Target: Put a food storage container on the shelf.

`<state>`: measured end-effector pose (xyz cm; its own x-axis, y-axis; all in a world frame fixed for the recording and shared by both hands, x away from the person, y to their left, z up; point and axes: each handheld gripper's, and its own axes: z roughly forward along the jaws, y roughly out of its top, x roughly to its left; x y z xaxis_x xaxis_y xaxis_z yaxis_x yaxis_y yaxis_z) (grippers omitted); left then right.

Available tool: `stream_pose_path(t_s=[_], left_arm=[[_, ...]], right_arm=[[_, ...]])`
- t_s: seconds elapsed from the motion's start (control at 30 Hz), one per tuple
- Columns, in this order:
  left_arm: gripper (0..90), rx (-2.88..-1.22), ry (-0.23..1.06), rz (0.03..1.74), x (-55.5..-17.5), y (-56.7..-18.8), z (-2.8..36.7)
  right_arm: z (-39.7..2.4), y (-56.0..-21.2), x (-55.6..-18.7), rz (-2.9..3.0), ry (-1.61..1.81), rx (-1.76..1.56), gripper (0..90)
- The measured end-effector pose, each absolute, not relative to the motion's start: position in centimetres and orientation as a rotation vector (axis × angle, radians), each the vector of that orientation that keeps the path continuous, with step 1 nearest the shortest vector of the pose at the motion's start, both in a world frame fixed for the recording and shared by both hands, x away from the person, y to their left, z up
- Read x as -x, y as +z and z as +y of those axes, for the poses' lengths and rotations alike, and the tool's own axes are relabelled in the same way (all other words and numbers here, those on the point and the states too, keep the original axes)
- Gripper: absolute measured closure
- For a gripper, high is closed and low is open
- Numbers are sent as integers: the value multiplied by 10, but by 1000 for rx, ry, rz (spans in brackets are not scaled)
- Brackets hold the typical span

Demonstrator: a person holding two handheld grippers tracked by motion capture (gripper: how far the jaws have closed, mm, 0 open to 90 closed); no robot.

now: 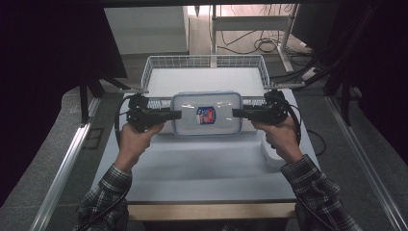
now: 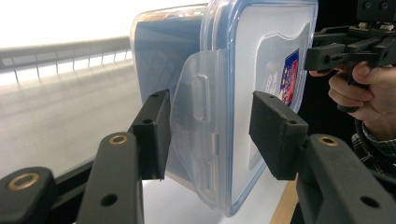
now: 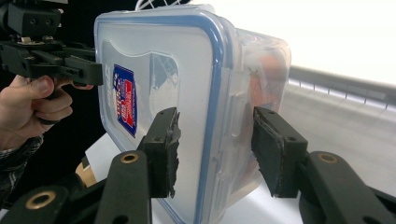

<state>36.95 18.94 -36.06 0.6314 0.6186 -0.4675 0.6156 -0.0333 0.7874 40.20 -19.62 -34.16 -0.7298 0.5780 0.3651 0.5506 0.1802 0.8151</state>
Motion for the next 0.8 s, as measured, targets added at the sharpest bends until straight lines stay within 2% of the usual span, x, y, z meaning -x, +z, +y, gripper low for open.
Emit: stream_pose_path(t_s=[0.8], left_arm=[[490,-1690,56,1005,-413,-303,198]], right_arm=[[-188,-291,-442,2344,1678,-1140,524]])
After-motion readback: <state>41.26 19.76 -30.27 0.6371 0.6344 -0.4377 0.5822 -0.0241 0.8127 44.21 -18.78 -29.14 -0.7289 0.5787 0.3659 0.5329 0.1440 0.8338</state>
